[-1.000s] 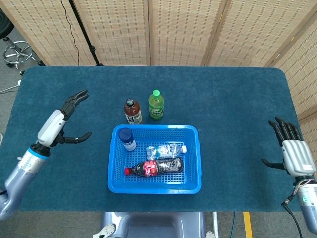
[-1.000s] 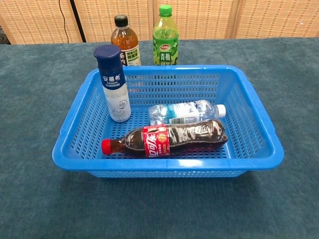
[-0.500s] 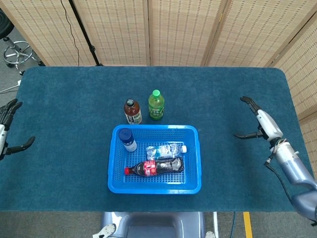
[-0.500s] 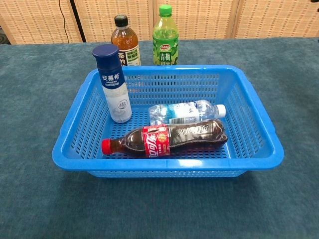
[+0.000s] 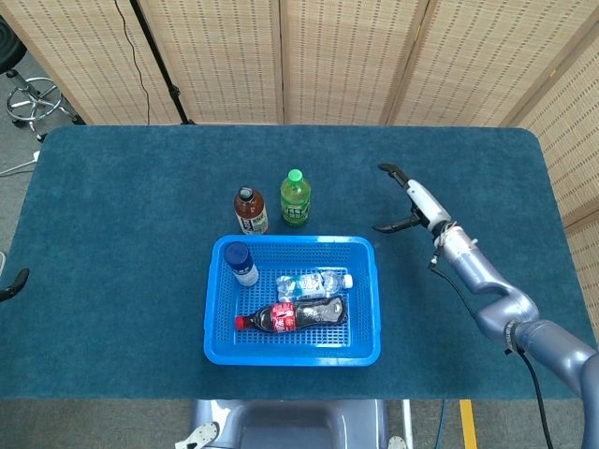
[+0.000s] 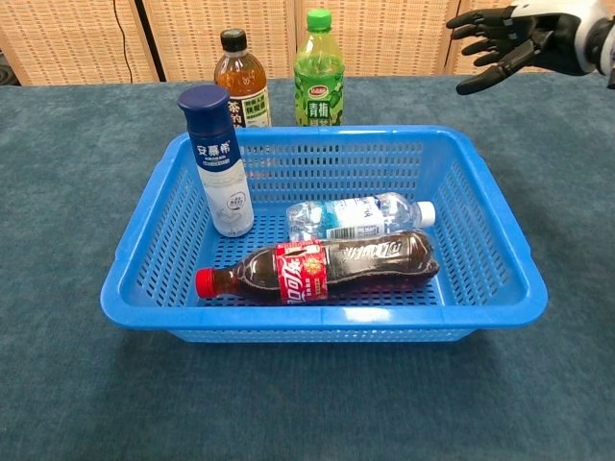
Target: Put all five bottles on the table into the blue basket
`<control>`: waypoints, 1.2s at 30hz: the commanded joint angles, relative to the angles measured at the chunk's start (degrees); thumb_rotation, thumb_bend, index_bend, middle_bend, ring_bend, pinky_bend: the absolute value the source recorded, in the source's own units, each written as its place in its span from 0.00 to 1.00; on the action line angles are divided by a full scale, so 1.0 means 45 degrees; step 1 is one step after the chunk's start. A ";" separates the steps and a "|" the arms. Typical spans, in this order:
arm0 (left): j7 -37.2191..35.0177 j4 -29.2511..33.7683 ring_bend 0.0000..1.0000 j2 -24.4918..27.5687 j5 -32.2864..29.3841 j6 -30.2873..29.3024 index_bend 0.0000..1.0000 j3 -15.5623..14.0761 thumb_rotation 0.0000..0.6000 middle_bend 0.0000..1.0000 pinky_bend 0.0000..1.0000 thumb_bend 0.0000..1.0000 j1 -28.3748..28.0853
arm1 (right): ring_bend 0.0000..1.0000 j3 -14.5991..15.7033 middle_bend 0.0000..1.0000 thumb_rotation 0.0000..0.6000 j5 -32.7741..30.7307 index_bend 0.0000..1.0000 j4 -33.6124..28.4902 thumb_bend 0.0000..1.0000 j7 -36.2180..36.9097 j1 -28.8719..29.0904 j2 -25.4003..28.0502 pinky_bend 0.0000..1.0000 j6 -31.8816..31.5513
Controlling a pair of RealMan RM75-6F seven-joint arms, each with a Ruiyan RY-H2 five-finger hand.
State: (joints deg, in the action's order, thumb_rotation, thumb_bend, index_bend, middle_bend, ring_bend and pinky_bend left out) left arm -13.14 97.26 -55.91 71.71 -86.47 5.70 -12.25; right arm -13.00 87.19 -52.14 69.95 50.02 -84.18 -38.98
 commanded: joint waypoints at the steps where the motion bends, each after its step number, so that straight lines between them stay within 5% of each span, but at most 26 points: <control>1: 0.0169 0.0060 0.00 -0.0030 0.0019 -0.0027 0.00 0.0056 1.00 0.00 0.00 0.26 0.0089 | 0.00 0.0137 0.00 1.00 0.0089 0.00 0.0740 0.00 0.0364 0.0478 -0.0700 0.00 0.0271; 17: 0.0649 -0.0178 0.00 -0.0292 -0.0115 0.0631 0.00 0.0469 1.00 0.00 0.00 0.26 0.0067 | 0.00 -0.0106 0.00 1.00 -0.0379 0.00 0.4672 0.00 0.1734 0.2234 -0.3946 0.00 0.0228; 36: 0.1207 -0.0283 0.00 -0.0499 -0.0745 0.1169 0.00 0.1007 1.00 0.00 0.00 0.26 -0.0004 | 0.00 -0.0054 0.00 1.00 -0.0583 0.00 0.7083 0.00 0.4118 0.4137 -0.5707 0.03 0.1438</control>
State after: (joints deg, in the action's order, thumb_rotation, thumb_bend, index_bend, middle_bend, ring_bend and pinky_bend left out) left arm -7.68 96.01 -58.16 68.37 -81.25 10.20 -12.28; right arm -13.44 84.41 -20.46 88.32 68.45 -109.67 -32.64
